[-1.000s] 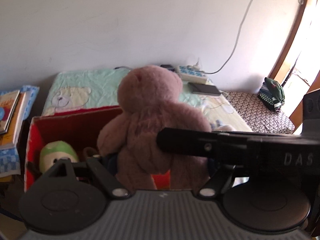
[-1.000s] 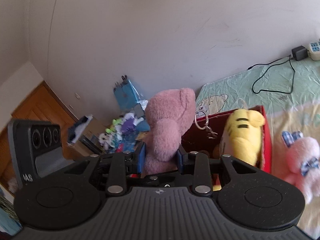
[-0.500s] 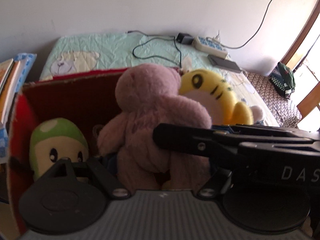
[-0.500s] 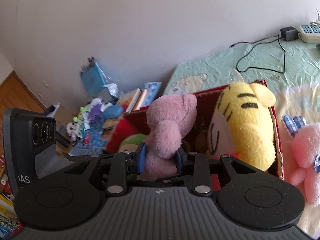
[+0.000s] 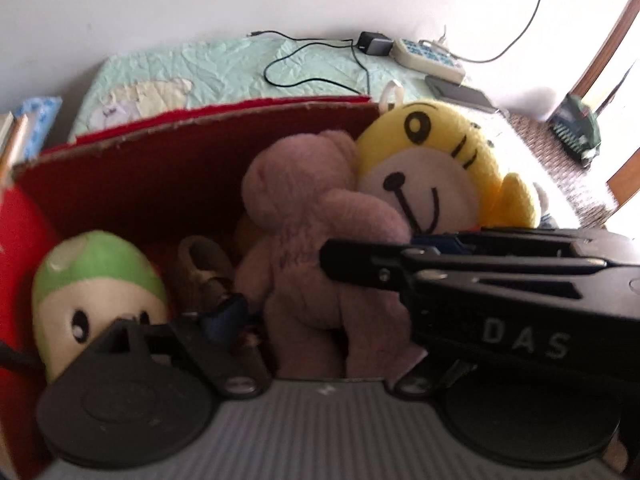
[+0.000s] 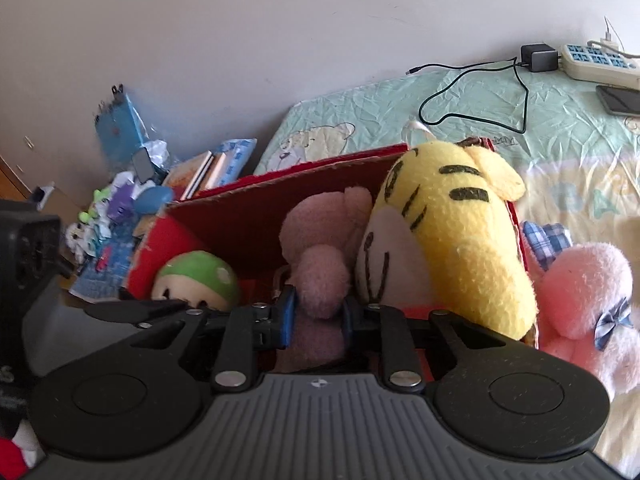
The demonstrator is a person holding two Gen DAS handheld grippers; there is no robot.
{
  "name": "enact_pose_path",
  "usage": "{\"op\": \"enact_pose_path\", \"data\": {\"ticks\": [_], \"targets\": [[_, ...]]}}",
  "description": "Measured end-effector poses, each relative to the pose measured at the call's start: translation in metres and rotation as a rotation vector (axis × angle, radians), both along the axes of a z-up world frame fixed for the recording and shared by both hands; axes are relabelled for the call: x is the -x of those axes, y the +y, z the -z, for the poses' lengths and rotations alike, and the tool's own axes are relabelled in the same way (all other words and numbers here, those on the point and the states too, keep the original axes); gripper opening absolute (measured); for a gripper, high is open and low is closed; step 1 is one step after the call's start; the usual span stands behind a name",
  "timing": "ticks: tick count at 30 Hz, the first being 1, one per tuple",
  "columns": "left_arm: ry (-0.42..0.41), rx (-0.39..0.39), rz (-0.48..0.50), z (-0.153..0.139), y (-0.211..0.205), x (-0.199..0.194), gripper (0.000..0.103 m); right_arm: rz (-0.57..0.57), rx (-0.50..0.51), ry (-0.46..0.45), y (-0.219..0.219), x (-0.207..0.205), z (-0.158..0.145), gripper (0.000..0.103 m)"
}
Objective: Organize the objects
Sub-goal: 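Open the right gripper to release the pink teddy bear in the box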
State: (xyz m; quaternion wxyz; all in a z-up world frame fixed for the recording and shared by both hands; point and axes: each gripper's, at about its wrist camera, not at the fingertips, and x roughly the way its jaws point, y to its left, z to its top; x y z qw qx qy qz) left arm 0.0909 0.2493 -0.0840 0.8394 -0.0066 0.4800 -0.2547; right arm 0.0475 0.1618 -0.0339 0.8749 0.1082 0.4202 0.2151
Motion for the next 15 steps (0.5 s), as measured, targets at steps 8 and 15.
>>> {"op": "enact_pose_path", "data": {"ticks": [8, 15], "targets": [[-0.018, -0.085, 0.019, 0.000, -0.010, 0.002, 0.095, -0.009, -0.017, 0.026, -0.006, 0.002, 0.001, 0.023], [-0.030, -0.145, 0.003, -0.001, -0.015, 0.005, 0.098, 0.010, -0.072, 0.050, -0.017, 0.008, -0.002, 0.024]]}}
